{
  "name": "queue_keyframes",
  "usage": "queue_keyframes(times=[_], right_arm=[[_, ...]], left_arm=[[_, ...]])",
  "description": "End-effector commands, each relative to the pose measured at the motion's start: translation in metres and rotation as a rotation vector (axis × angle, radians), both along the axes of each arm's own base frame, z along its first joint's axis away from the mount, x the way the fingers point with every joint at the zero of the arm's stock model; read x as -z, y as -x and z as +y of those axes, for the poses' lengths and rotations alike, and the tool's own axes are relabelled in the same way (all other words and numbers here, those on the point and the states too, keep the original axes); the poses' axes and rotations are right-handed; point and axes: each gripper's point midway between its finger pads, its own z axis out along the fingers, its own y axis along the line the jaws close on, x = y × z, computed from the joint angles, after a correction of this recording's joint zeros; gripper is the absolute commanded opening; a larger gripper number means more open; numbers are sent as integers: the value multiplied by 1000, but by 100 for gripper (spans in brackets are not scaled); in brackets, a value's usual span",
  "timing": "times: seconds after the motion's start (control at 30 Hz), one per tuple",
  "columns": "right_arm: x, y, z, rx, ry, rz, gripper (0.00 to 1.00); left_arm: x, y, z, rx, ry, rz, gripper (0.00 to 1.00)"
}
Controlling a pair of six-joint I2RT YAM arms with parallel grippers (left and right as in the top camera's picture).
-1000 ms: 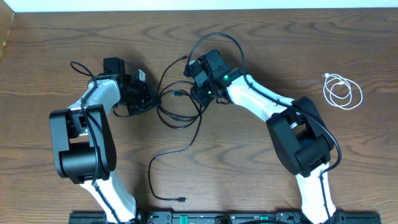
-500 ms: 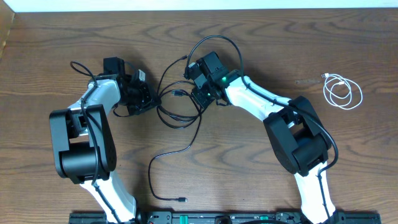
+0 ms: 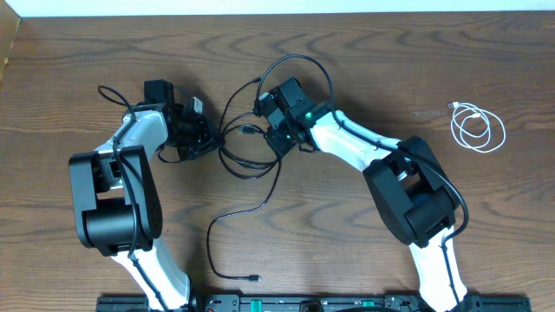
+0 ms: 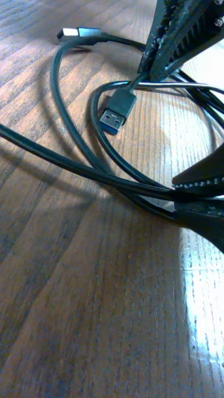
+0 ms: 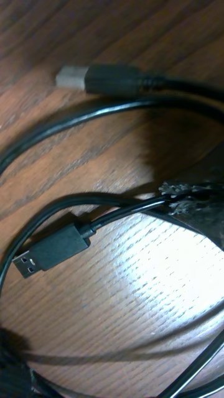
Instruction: Untangle cables
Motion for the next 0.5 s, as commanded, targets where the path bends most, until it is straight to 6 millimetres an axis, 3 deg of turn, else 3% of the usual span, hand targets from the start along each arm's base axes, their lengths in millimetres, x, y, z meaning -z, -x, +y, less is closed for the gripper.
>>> queue_keyframes(times=[0.0,0.33,0.47], right_arm=[[1,2,3,-30,1,-17,1],[-46,-4,16,-52,-94,-85,1],[-46,-14,7,-10,-45,-124,1]], left_arm=[[3,3,3,-5,-18,13,8],[3,3,3,-5,-18,13,8],[3,3,3,-5,-18,13,8]])
